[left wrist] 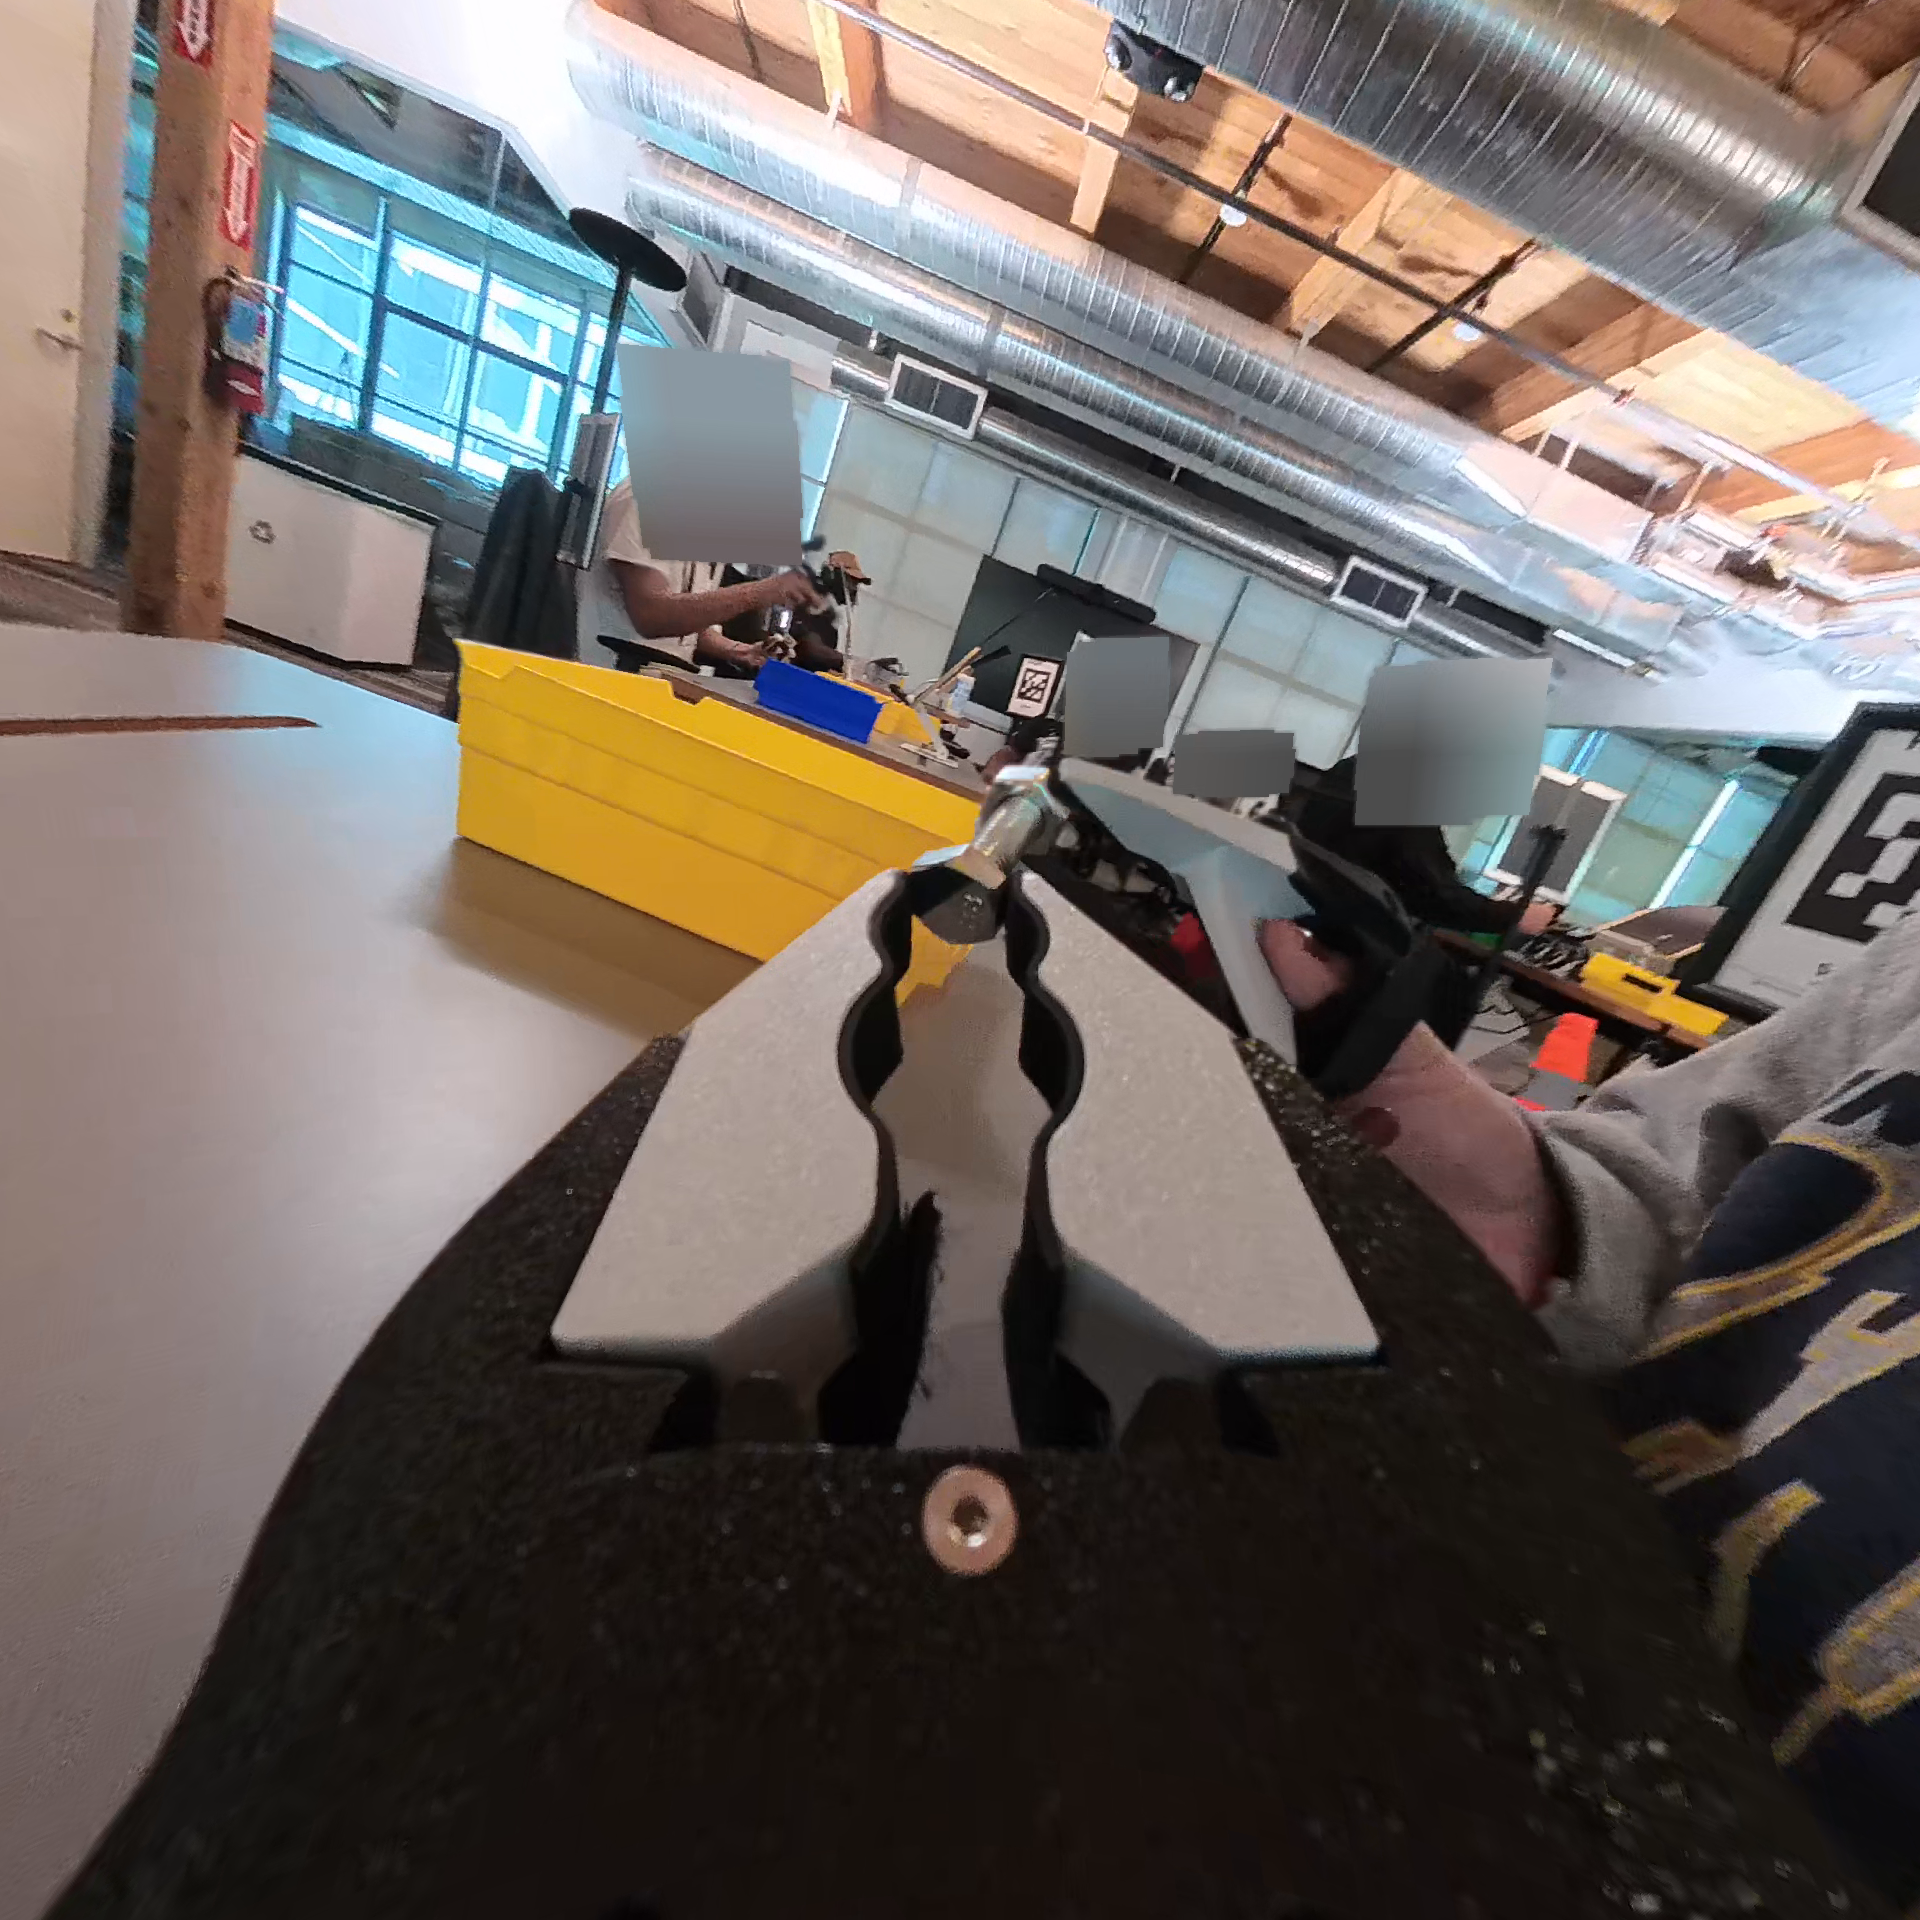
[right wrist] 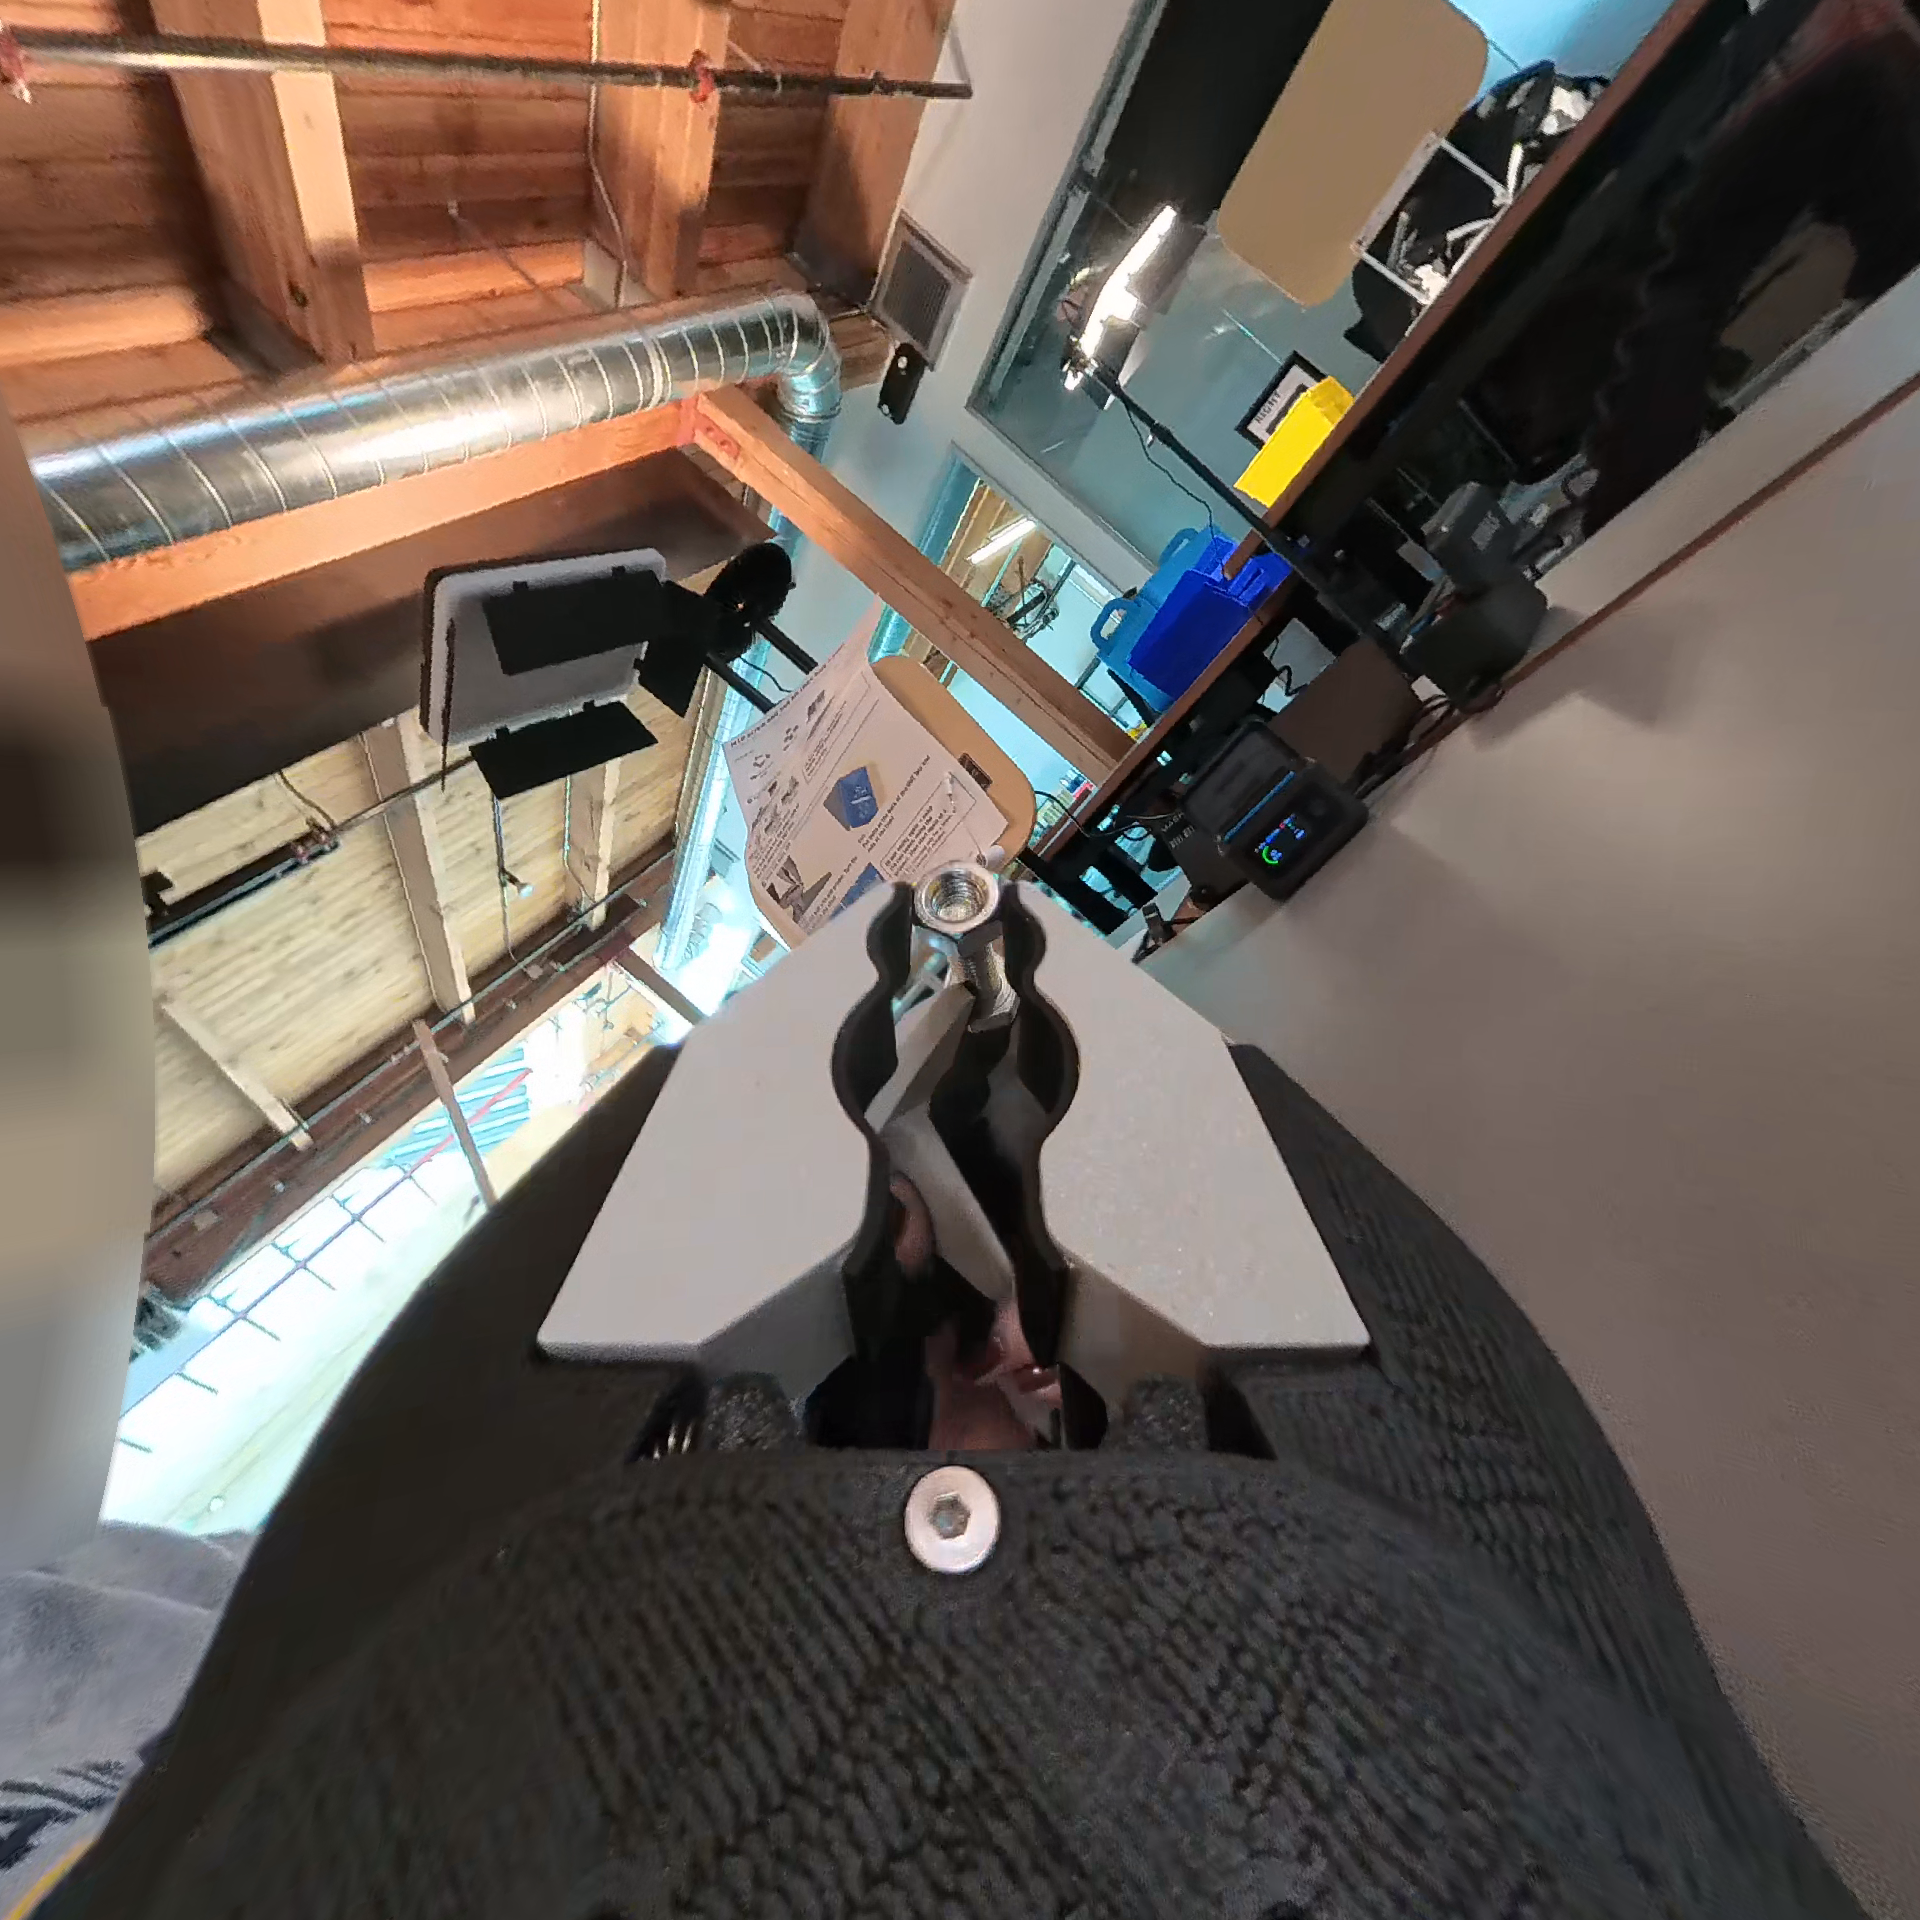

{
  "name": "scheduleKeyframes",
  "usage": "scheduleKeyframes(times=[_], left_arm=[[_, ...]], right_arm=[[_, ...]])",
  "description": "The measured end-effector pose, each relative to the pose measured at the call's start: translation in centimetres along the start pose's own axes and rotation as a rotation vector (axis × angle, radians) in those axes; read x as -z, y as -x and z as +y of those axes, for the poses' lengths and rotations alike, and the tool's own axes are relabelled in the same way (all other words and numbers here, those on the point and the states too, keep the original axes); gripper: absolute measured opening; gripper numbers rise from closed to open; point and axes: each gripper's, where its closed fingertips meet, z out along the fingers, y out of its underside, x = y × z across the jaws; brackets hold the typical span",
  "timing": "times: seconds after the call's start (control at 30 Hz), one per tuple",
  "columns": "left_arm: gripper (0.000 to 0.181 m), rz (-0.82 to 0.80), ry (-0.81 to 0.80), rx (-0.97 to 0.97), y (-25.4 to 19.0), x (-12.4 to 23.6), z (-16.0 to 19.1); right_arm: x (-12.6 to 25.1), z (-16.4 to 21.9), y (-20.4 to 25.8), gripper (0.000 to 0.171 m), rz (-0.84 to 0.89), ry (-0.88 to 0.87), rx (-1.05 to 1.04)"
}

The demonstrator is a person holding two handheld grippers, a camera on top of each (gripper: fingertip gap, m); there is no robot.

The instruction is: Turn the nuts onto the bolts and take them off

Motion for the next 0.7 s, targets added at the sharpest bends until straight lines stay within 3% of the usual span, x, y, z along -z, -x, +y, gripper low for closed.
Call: scheduleKeyframes(times=[0.7], left_arm=[[0.015,-0.163,0.153,-0.601,-0.2,-0.3,1.1]], right_arm=[[1.5,0.4,-1.4,0.016,0.098,0.012,-0.306]])
